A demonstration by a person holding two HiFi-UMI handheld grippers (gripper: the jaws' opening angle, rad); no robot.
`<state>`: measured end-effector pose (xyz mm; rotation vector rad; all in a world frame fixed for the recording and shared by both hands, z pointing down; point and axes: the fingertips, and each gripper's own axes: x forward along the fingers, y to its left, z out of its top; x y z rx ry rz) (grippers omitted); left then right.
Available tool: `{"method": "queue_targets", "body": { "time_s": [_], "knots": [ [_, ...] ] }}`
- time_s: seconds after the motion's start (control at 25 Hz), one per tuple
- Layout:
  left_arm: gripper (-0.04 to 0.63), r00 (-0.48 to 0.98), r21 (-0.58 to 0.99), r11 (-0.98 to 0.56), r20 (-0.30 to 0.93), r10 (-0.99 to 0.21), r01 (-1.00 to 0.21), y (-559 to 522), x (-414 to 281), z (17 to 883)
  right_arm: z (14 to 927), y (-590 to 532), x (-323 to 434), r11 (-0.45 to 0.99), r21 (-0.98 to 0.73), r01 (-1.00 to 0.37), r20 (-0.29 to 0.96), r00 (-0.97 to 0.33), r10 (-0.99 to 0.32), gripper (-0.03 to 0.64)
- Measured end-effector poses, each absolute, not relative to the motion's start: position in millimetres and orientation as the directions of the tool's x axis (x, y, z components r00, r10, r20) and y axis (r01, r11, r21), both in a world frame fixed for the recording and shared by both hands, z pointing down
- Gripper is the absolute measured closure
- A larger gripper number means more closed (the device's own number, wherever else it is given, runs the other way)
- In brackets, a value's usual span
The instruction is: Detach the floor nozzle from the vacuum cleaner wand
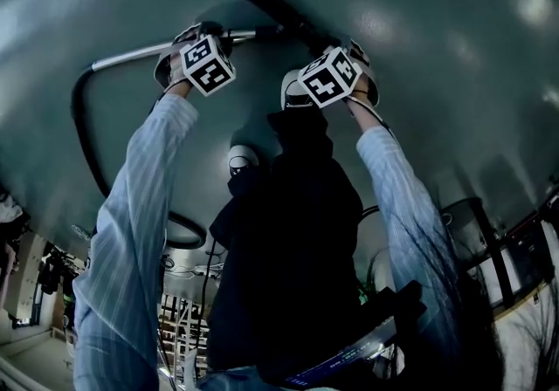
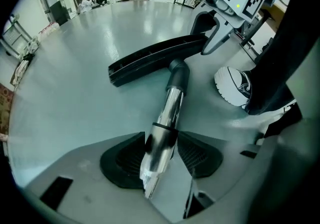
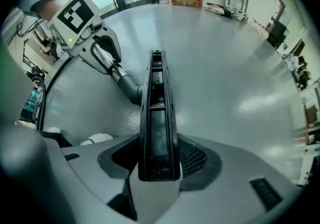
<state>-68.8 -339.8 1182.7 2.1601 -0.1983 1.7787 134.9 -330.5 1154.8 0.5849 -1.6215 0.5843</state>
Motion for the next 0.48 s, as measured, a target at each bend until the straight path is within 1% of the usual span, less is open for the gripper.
{"method": "queue_targets", "body": {
  "time_s": [0.08,0.2,0.36,0.48],
  "knots": [
    [0.411,0.221,0.183,-0.927,0.969,0.113,-0.328,-338,-74,1182,1156,-327,152,0.733,-0.024,-0.68,0.996,-0.078,-0.04,0.39],
    [0.411,0.221,0.195,-0.922,0.967,0.124,-0.334,-335,-84,1177,1152,-319,184,0.666,-0.012,-0.746,0.999,-0.039,-0.026,0.39],
    [0.41,0.225,0.178,-0.922,0.969,0.104,-0.343,-340,-64,1180,1153,-319,260,0.59,0.026,-0.807,1.0,0.013,-0.027,0.39],
    [0.41,0.225,0.173,-0.923,0.969,0.099,-0.342,-341,-59,1180,1151,-315,289,0.543,0.022,-0.84,1.0,0.014,-0.019,0.39]
  ]
}}
